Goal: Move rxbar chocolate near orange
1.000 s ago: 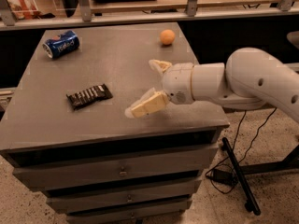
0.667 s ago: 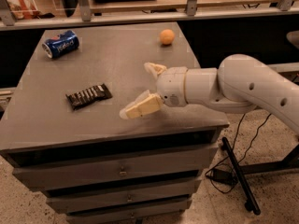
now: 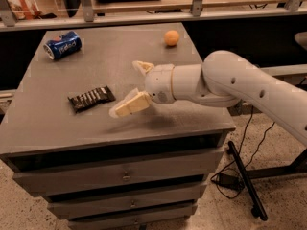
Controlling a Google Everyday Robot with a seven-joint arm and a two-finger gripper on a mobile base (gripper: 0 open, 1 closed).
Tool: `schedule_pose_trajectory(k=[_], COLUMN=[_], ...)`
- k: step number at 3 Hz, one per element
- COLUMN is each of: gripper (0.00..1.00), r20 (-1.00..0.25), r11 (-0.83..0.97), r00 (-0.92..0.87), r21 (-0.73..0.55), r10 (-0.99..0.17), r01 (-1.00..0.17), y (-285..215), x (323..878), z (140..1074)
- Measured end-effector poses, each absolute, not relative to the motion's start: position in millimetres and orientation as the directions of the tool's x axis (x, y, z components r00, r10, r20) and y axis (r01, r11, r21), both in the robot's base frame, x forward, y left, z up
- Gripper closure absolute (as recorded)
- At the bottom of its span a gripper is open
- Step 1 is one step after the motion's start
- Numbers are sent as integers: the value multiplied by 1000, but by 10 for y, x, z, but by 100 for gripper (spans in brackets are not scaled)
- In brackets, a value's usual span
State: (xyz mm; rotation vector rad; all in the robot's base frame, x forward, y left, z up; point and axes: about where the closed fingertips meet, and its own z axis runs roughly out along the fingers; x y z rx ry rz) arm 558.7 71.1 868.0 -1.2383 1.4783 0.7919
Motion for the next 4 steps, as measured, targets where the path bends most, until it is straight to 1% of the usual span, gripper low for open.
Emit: schedule_pose_trajectory(k=[2, 4], gripper=[0, 0], r20=[-953, -954], r11=[200, 128], r00=[38, 29], r21=[-103, -70], r10=[-302, -299], r01=[-974, -989], y=[964, 1201], x=[5823, 5929], z=[8567, 8470])
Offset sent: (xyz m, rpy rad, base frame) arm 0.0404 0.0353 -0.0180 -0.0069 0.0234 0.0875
